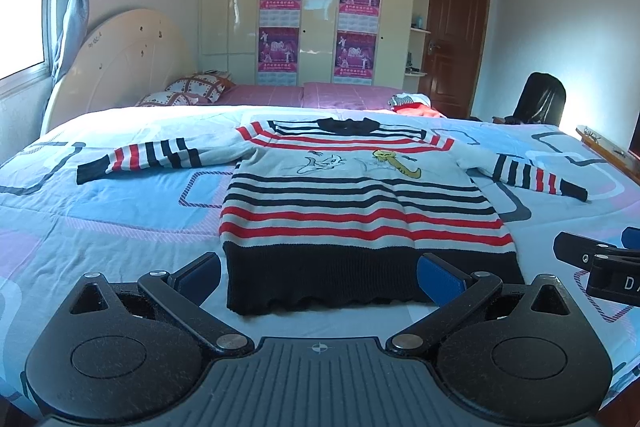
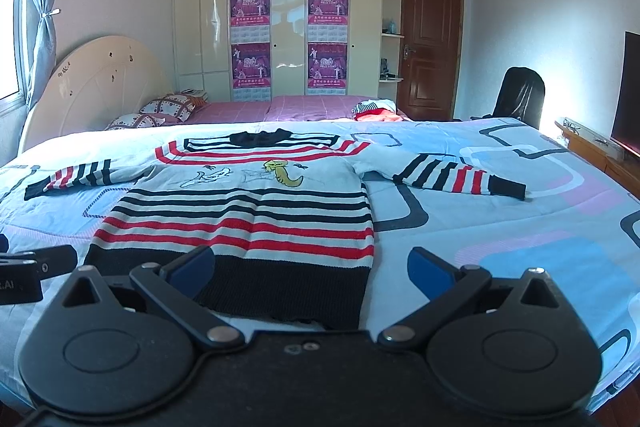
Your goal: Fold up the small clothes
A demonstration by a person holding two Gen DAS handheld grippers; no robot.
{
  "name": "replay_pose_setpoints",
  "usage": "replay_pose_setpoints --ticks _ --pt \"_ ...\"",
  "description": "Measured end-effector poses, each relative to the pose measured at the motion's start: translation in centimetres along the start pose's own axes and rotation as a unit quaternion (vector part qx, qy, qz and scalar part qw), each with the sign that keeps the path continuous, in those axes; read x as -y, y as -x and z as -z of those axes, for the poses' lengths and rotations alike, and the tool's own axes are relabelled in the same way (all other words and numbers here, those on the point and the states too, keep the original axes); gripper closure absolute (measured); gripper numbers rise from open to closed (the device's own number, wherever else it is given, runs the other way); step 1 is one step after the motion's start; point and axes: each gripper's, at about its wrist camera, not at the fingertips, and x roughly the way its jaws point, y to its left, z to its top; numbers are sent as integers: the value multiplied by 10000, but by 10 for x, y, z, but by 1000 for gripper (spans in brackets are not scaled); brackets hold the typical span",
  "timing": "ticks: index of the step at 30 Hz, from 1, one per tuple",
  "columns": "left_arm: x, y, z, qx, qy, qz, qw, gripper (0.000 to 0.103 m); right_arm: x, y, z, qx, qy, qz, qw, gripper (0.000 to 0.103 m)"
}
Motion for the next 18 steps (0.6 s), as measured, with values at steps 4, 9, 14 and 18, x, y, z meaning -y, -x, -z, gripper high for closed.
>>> replay_pose_setpoints --ticks 4,9,14,18 --pt "0 0 0 3 2 -1 10000 0 0 0 0 -2 -4 3 10000 0" --pt "0 -1 0 0 -3 -2 10000 0 0 1 0 6 1 -1 10000 0" --pt "-2 0 1 13 -2 -20 10000 0 0 3 1 37 17 -2 10000 0" --pt "-1 1 1 27 -4 -14 10000 0 0 4 0 38 31 -25 10000 0"
